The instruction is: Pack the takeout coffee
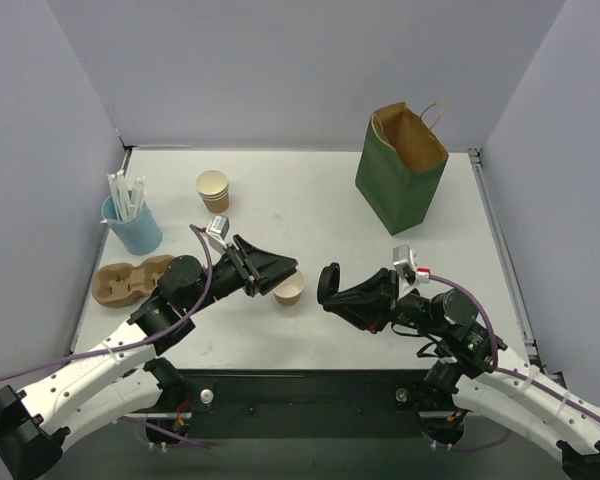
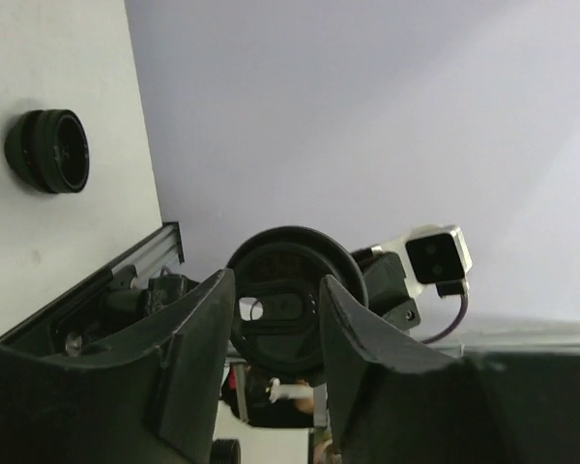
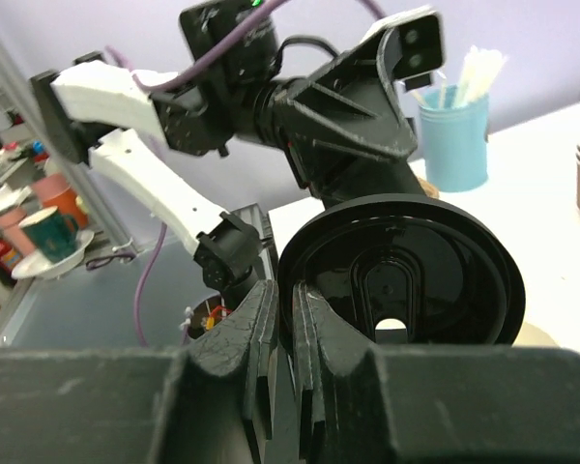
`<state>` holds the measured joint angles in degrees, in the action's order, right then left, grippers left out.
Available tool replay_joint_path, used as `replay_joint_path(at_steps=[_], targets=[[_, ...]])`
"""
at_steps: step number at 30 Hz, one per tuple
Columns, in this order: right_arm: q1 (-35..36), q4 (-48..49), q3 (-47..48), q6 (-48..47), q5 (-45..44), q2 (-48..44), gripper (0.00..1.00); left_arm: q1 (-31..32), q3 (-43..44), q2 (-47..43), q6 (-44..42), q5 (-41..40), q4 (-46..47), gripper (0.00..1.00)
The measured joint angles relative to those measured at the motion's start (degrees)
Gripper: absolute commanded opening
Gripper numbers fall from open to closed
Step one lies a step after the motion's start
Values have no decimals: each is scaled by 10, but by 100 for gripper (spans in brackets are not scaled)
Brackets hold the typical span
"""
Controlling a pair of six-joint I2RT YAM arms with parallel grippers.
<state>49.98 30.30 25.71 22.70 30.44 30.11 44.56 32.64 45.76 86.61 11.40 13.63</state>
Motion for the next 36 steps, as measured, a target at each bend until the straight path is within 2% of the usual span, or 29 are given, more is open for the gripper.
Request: replay_joint_path(at_steps=[3, 9, 15, 19, 22, 27, 32, 36], targets=[[0, 32, 0, -26, 40, 12, 6, 16, 45, 0, -26, 27, -32, 59], [0, 56, 21, -114, 93, 49, 4, 27, 96, 2, -91, 62, -83, 61], [0, 90, 57, -180, 112, 111, 0, -44, 113, 28, -148, 103, -160, 61], [-2, 126, 63, -192, 123, 160, 0, -124, 116, 28, -164, 144, -194, 61], [-11, 181, 63, -166, 142, 195, 0, -158, 107, 27, -140, 187, -151, 59], [-24, 307, 73, -80, 180, 255, 0, -162, 53, 13, -77, 254, -23, 57], [-27, 365, 97, -3, 205, 304, 0, -162, 43, -13, -71, 278, -6, 57], [-26, 383, 102, 25, 214, 318, 0, -163, 59, -31, -91, 282, -29, 52]])
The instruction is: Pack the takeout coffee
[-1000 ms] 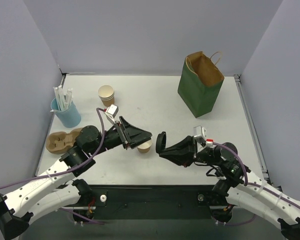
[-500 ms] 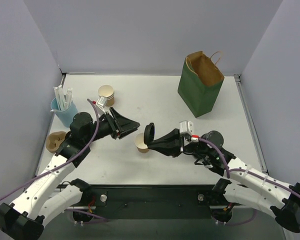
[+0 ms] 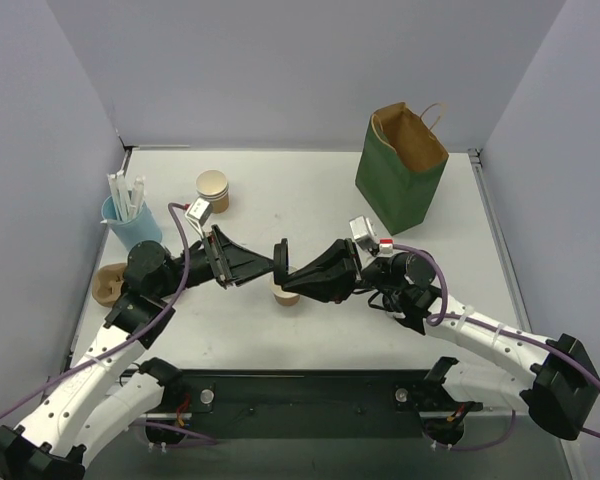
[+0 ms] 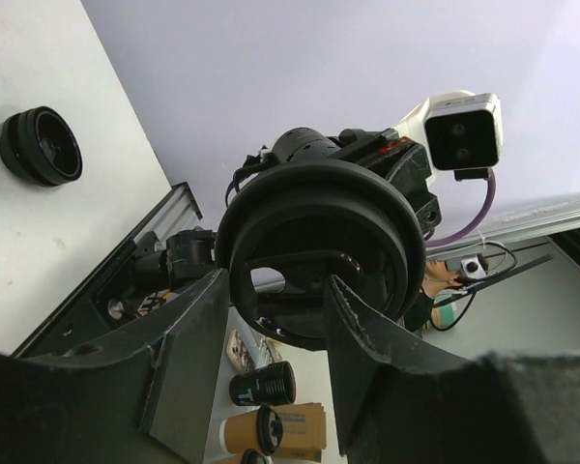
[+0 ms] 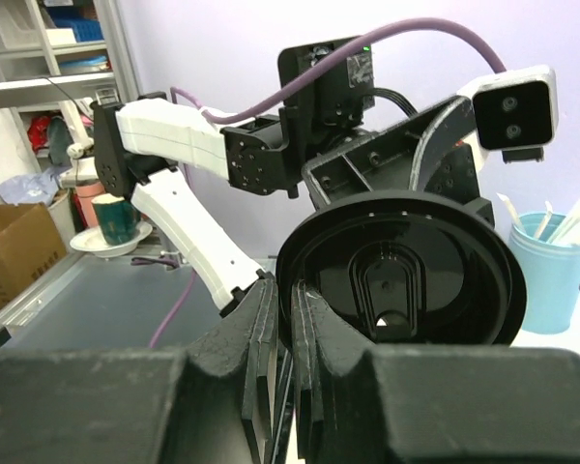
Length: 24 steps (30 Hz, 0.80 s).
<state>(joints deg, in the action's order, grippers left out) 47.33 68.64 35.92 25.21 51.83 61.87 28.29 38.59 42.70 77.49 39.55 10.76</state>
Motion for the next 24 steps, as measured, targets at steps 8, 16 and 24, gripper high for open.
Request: replay_joint_path(at_steps=[8, 16, 24], targets=[[4, 10, 2, 14, 0, 1, 0, -2, -1, -14, -4, -2, -26, 47], [5, 10, 2, 16, -2, 1, 0, -2, -24, -21, 12, -10, -14, 38], [11, 15, 2, 38, -5, 30, 0, -2, -58, -20, 38, -17, 24, 33]])
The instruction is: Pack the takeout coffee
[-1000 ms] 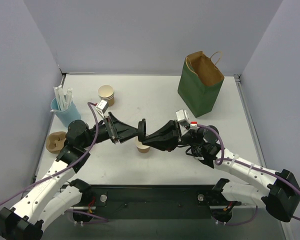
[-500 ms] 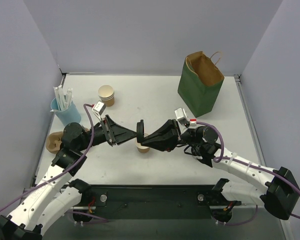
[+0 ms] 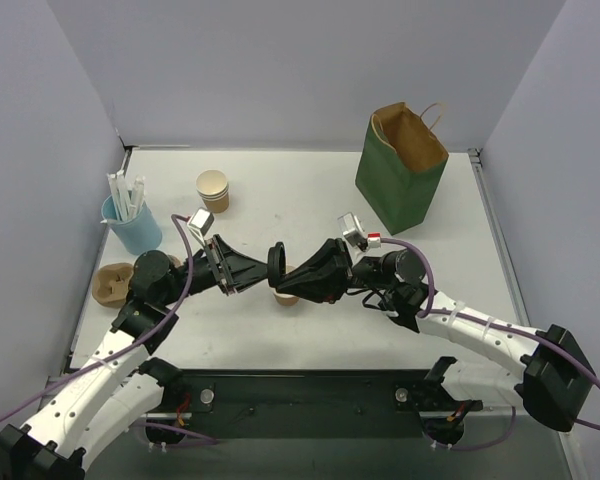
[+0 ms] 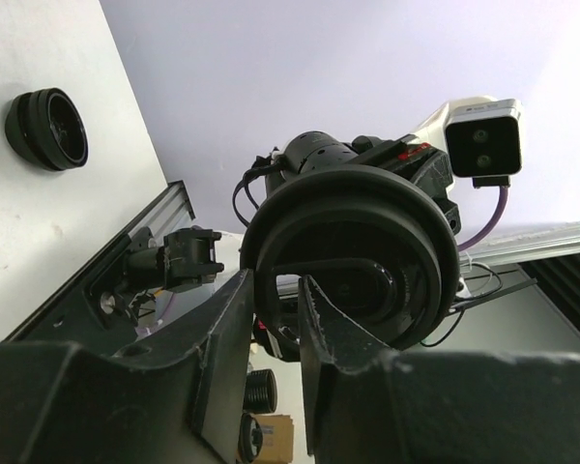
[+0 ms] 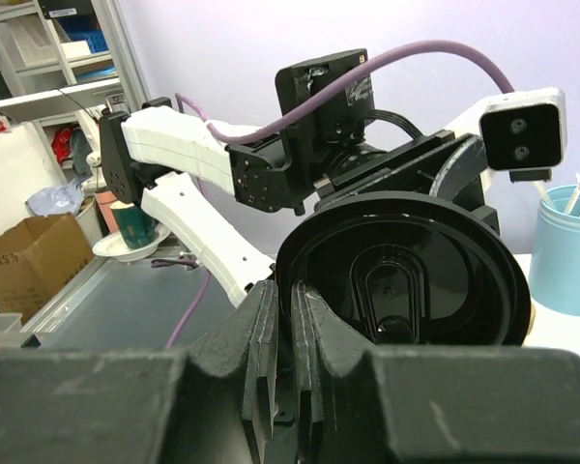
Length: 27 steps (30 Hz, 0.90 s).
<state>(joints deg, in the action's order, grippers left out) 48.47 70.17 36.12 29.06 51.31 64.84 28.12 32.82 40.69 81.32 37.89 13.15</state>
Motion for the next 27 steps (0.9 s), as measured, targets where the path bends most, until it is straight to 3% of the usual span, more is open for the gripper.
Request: replay_joint_path(at_steps=[8, 9, 10, 12, 13, 16, 19, 22, 27], targets=[[4, 9, 0, 3, -2, 5, 3, -1, -16, 5, 31, 1, 26, 0], [4, 10, 0, 3, -3, 5, 8, -1, -16, 3, 34, 0, 26, 0], [4, 11, 0, 4, -3, 5, 21, -1, -17, 1, 36, 0, 26, 0], [4, 12, 0, 7, -3, 5, 33, -1, -19, -2, 37, -2, 25, 0], [4, 12, 0, 8, -4, 5, 45, -1, -19, -3, 38, -3, 25, 0], [5, 12, -5, 11, -15, 2, 58, -1, -18, -5, 32, -3, 23, 0], [5, 11, -46, 5, -34, -26, 64, -4, -2, 0, -4, -5, -25, 0], [5, -13, -120, -28, -65, -101, 67, -7, 59, 15, -78, -29, -137, 0], [7, -192, -168, -83, -145, -267, 67, -9, 178, 34, -213, -116, -313, 0]])
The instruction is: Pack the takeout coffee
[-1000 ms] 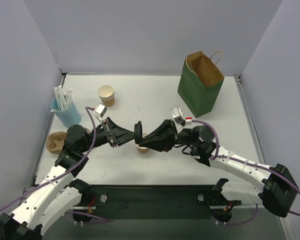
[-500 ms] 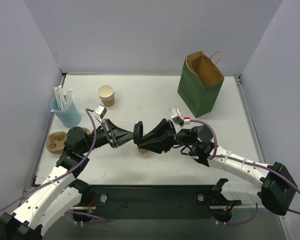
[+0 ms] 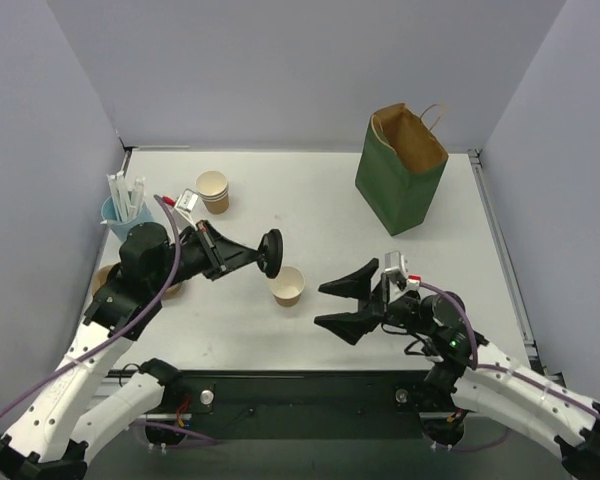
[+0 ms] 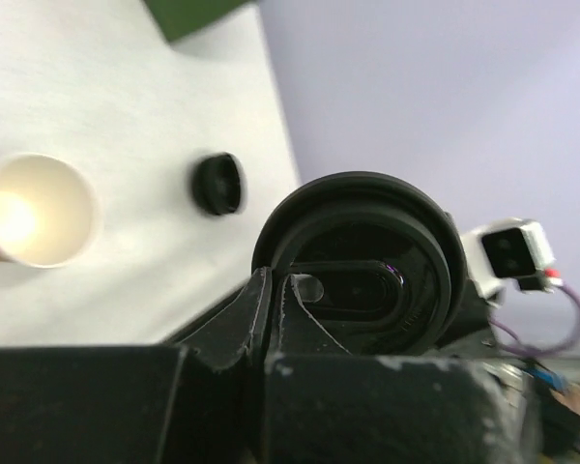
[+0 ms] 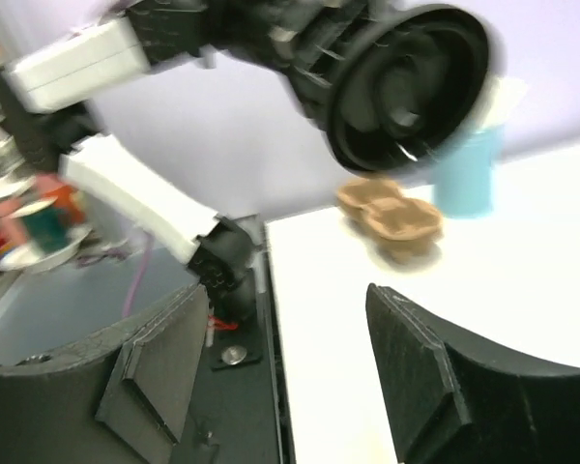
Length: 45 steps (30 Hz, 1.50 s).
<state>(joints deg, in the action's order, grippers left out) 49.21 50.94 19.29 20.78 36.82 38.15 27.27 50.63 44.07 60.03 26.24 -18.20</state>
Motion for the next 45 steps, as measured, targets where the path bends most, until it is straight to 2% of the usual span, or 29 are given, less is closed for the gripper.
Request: replay_joint_path(at_steps=[4, 8, 12, 15, 23, 33, 45], targets=[[3, -236, 34, 4, -154, -106, 67, 8, 87, 30, -91, -106, -124, 0], [3, -460, 118, 37, -331, -114, 67, 54, 134, 73, -144, -226, -221, 0], [3, -581, 144, 56, -417, -116, 66, 152, 181, 155, -162, -342, -294, 0], [3, -637, 146, 72, -450, -114, 67, 188, 199, 214, -166, -386, -311, 0], [3, -698, 178, 84, -480, -83, 67, 199, 205, 297, -172, -445, -334, 0], [3, -713, 179, 84, -490, -63, 67, 201, 256, 400, -188, -457, -333, 0], [3, -716, 179, 80, -502, -63, 68, 203, 257, 440, -190, -457, -317, 0]])
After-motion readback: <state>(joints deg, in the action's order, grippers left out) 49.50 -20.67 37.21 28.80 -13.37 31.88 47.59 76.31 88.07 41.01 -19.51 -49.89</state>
